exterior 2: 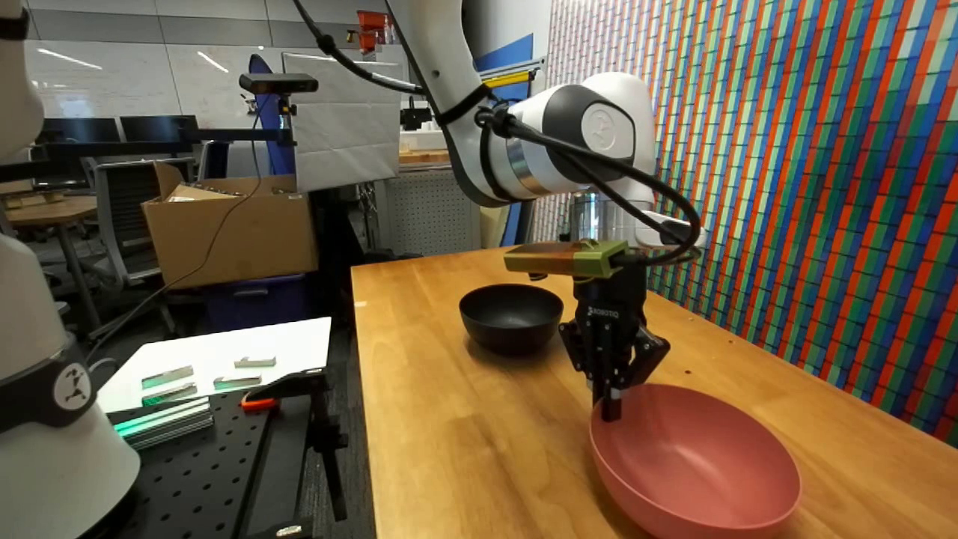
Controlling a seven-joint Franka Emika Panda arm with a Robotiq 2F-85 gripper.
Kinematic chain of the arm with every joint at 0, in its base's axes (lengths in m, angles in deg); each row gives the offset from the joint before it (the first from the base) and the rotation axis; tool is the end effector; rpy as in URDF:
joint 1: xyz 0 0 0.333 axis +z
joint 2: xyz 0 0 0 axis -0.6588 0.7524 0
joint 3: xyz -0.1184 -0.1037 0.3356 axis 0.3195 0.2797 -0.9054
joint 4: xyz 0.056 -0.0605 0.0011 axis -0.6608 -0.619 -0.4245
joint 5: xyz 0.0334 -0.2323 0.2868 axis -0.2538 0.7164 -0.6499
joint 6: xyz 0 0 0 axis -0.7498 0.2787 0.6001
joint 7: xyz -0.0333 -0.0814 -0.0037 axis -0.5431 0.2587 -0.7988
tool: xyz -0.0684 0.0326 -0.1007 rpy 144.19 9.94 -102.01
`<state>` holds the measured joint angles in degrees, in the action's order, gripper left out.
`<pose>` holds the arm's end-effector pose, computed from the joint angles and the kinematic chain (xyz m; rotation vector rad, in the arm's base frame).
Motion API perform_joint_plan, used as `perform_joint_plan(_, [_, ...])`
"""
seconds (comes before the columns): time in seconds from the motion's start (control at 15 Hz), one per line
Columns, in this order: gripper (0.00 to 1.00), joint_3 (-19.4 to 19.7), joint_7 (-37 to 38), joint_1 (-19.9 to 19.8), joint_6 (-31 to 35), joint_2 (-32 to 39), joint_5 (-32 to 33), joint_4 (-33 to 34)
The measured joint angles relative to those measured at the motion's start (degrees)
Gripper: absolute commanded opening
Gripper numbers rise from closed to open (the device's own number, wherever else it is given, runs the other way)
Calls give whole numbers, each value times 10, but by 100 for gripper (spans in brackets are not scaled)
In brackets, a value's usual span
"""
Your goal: Put the pink bowl on top of the black bowl
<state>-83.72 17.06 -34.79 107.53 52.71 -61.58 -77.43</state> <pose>0.5633 0.0138 0.2143 2.8079 0.4467 -0.2240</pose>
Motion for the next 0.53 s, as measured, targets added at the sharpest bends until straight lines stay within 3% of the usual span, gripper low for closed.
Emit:
perform_joint_plan(0.13, [5,0,-1,-1,0,0,-6,0])
perform_joint_plan(0.53, [5,-16,-9,-3,0,-29,-37,0])
